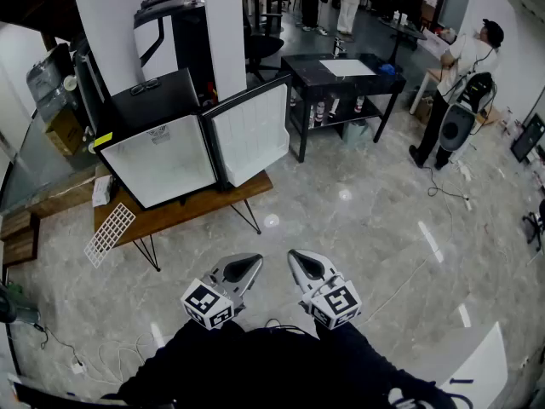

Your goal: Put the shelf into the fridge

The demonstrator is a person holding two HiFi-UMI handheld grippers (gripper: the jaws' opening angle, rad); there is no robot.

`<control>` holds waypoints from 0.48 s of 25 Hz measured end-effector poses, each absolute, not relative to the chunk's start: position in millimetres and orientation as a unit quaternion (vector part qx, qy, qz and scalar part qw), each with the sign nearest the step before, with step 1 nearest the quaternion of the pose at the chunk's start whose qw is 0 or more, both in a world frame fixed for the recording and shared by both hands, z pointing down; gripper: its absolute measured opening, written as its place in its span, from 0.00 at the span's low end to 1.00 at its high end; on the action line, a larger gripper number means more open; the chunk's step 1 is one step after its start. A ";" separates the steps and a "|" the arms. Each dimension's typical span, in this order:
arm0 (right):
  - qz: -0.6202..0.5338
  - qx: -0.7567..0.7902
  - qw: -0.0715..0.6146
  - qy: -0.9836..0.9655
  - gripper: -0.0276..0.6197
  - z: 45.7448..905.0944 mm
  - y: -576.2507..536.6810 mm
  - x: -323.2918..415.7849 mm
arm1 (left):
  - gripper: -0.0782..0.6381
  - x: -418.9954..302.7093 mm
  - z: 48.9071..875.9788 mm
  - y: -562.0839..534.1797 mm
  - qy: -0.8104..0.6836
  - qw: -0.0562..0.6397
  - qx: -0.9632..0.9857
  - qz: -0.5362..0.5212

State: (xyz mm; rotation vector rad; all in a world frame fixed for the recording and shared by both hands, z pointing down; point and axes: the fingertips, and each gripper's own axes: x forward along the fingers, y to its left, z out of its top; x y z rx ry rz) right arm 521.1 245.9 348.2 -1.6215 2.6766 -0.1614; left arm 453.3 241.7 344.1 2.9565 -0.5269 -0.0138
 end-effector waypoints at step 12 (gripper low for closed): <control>-0.061 -0.460 -0.002 0.886 0.05 354.9 252.5 491.1 | 0.12 432.7 351.6 256.4 -0.213 0.077 0.974 -0.004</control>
